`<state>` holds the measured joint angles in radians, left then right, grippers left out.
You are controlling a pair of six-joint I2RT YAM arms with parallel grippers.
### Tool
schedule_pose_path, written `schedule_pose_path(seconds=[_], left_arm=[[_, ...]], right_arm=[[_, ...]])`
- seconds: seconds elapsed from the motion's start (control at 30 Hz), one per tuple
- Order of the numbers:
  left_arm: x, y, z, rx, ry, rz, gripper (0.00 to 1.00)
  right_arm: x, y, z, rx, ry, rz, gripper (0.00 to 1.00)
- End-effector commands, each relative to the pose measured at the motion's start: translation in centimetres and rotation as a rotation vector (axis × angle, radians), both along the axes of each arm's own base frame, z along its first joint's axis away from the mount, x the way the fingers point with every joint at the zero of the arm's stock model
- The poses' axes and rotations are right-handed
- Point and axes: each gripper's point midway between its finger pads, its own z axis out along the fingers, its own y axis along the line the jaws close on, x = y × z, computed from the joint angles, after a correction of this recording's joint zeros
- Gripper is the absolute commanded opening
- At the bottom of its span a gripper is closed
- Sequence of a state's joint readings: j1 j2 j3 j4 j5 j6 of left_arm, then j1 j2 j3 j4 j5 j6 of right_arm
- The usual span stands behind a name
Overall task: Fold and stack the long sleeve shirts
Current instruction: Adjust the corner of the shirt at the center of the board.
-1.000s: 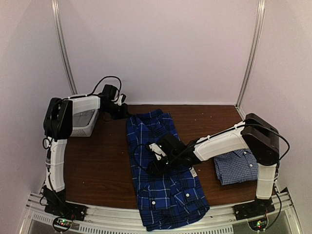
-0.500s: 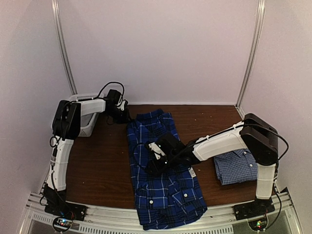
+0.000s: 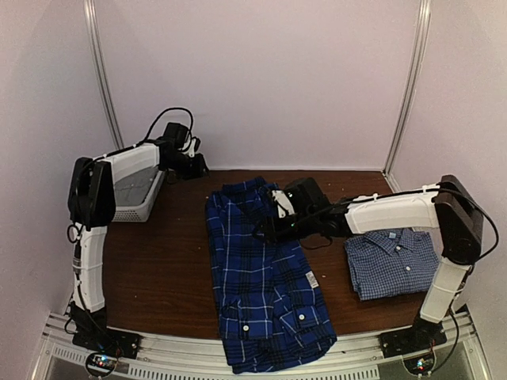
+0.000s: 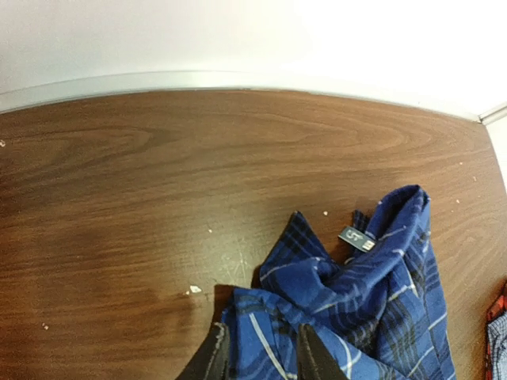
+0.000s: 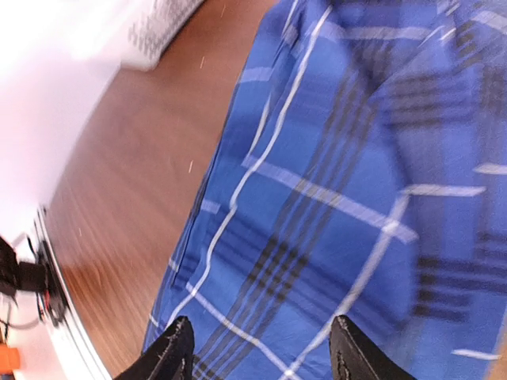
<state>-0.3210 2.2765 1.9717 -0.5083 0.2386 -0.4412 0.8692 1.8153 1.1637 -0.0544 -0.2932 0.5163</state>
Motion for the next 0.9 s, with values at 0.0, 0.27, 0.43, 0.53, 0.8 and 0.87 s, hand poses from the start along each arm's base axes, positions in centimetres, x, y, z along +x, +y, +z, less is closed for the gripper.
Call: schedule_pose_path(seconds=[0.0,0.27,0.43,0.53,0.8,0.87], left_arm=[[-2.5,-1.6,3.9,-0.062,-0.065,-0.041,0.28],[-5.9,-8.6,1.1,-0.191,-0.003,-0.185,0.19],[-4.9,-11.4,-1.6,-0.229,0.044,-0.214,0.17],[-3.3,-12.3,-2.5,-0.242,0.039,-0.206,0.16],[3.7,-11.0,-5.5,-0.243,-0.012,-0.087,0.17],[5.0,-10.4,-6.7,-0.287,-0.005,-0.06,0.18]], right_arm=[[3.1,-4.0,2.3,0.065,-0.024,-0.138,0.6],[3.7,-5.4,2.1,0.119,0.017,-0.154,0.55],[3.1,-6.0,1.7,0.126,0.029,-0.164,0.55],[2.4,-6.4,1.3,0.123,0.04,-0.166,0.55],[0.8,-7.7,0.9,0.113,0.066,-0.166,0.54],[0.3,-8.0,0.9,0.115,0.071,-0.168,0.54]])
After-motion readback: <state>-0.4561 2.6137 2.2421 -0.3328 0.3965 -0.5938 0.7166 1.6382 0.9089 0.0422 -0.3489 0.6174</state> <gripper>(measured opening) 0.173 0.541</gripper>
